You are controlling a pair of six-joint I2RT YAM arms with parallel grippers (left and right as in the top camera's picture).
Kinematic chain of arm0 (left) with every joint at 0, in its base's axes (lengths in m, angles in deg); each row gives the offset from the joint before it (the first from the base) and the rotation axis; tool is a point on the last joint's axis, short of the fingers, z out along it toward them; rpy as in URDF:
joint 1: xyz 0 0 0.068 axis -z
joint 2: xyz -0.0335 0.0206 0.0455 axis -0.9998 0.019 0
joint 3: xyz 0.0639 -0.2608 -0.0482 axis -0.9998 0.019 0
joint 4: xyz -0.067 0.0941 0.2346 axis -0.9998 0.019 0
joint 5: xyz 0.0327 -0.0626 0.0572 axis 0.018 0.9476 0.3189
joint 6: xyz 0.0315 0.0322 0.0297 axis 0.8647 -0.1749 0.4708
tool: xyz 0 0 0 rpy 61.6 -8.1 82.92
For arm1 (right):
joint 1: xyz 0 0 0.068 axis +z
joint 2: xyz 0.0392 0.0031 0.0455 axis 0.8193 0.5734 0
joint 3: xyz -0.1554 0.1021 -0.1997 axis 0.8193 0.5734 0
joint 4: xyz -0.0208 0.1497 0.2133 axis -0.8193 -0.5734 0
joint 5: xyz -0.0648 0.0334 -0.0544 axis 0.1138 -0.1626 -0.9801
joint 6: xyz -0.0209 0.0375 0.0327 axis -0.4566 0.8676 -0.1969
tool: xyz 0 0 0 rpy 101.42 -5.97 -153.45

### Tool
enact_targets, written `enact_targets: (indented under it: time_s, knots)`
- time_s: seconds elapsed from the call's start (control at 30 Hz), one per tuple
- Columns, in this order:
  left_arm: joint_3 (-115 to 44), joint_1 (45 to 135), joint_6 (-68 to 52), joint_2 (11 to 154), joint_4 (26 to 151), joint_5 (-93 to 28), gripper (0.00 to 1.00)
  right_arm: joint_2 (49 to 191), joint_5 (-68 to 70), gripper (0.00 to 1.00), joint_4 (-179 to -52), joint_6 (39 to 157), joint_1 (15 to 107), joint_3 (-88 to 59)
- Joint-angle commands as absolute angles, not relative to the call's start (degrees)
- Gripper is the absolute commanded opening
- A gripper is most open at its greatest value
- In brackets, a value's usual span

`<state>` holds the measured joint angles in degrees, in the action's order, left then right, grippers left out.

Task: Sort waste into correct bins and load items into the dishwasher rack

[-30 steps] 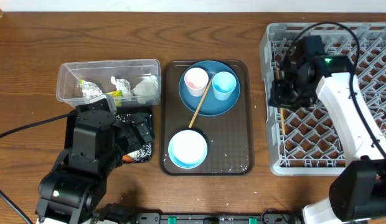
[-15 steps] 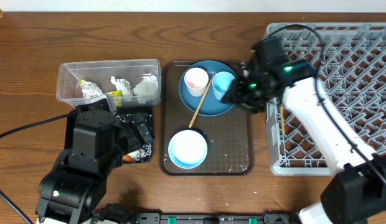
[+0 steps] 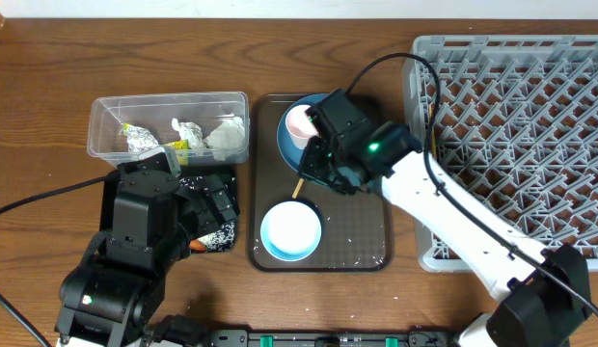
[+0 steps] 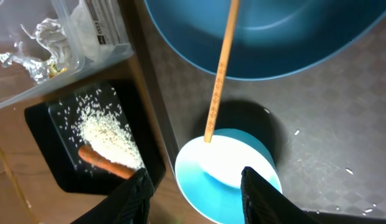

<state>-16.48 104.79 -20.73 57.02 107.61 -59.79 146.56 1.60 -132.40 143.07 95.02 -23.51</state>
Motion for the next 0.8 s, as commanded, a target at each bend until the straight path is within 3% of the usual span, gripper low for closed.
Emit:
enact_targets:
  time_s: [0.0,0.77]
  knots:
    - [-17.49,104.57,-20.12,56.87,107.65,-60.73,1.0,146.67,-2.18,0.45,-132.16,145.68,95.46,-24.08]
    - [-17.49,104.57,-20.12,56.87,107.65,-60.73,1.0,158.34,0.22,0.45,-128.09,147.18,96.35,-24.08]
